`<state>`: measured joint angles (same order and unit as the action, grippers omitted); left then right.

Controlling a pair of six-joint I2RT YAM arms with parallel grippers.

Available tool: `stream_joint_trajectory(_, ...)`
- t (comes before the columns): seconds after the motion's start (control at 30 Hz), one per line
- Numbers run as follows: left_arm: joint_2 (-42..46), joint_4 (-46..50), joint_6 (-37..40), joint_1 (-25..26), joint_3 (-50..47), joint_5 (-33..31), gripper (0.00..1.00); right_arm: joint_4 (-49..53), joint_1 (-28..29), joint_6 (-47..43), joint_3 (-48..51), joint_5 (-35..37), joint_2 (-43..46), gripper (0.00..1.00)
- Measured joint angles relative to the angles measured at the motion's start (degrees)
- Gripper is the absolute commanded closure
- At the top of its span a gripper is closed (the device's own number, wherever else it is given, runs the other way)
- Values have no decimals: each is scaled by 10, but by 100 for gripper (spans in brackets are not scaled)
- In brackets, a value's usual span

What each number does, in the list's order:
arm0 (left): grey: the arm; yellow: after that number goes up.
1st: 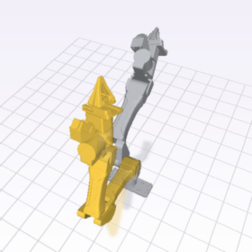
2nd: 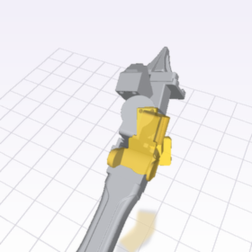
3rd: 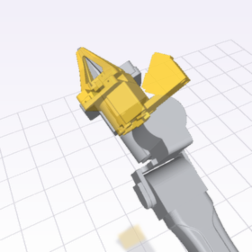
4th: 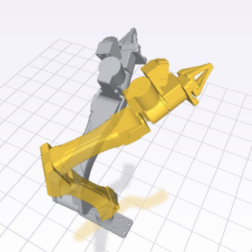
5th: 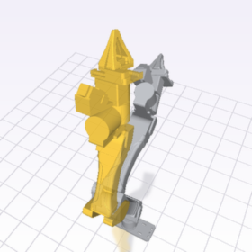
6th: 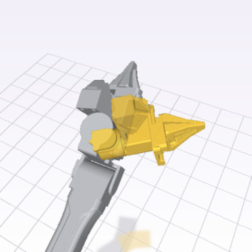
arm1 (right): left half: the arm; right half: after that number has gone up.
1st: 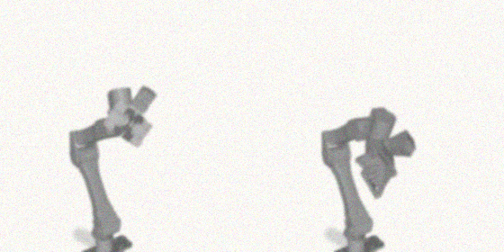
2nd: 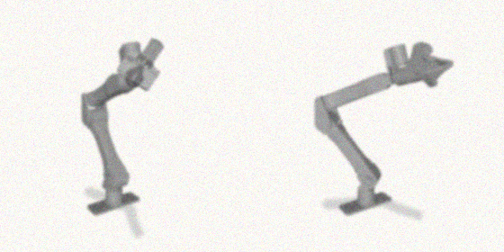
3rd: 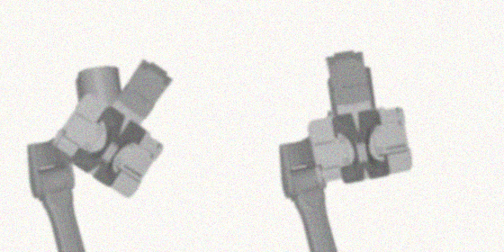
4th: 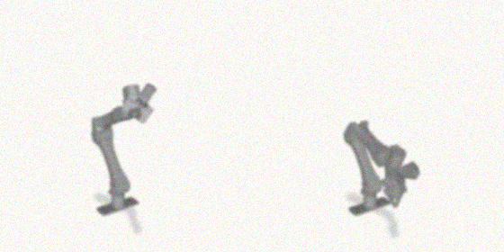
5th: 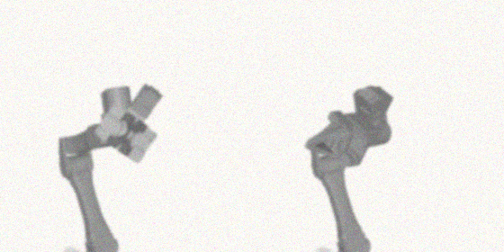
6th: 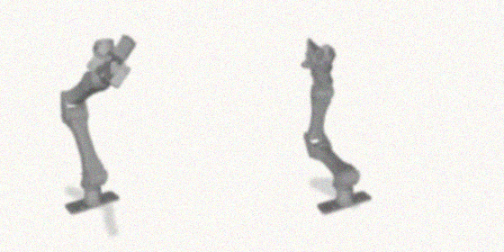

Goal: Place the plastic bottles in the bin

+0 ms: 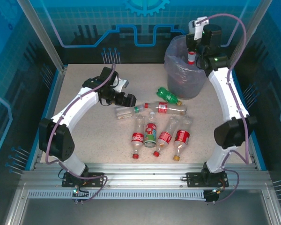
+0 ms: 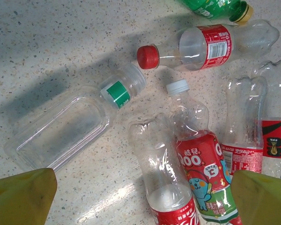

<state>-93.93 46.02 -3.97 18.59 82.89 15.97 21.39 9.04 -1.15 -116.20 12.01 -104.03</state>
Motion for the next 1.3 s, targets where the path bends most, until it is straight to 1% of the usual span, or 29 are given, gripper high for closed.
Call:
stream_joint_trajectory(0.13, 0, -1, 1, 0, -12, -10, 4, 28, -7, -2, -16, -1, -46, 74)
stream_joint_trajectory(0.27, 0, -2, 10, 0, -25, -19, 4, 58, -9, 0, -45, -18, -85, 73)
stream_joint_trajectory(0.5, 0, -2, 14, 0, -26, -29, 5, 91, -12, 8, -47, -50, -134, 72)
stream_joint_trajectory(0.57, 0, -2, 16, 0, -26, -29, 5, 96, -15, 13, -47, -61, -147, 70)
stream_joint_trajectory(0.73, 0, -2, 16, 0, -26, -29, 5, 103, -25, 24, -41, -83, -163, 63)
stream_joint_trajectory(0.9, 0, -1, 16, 0, -26, -29, 4, 103, -33, 34, -27, -99, -164, 40)
stream_joint_trajectory(1.0, 0, 1, 16, 0, -26, -29, 3, 102, -36, 35, -24, -106, -164, 30)
stream_joint_trajectory(1.3, -3, 2, 16, 0, -26, -29, 1, 103, -42, 35, -23, -116, -158, 7)
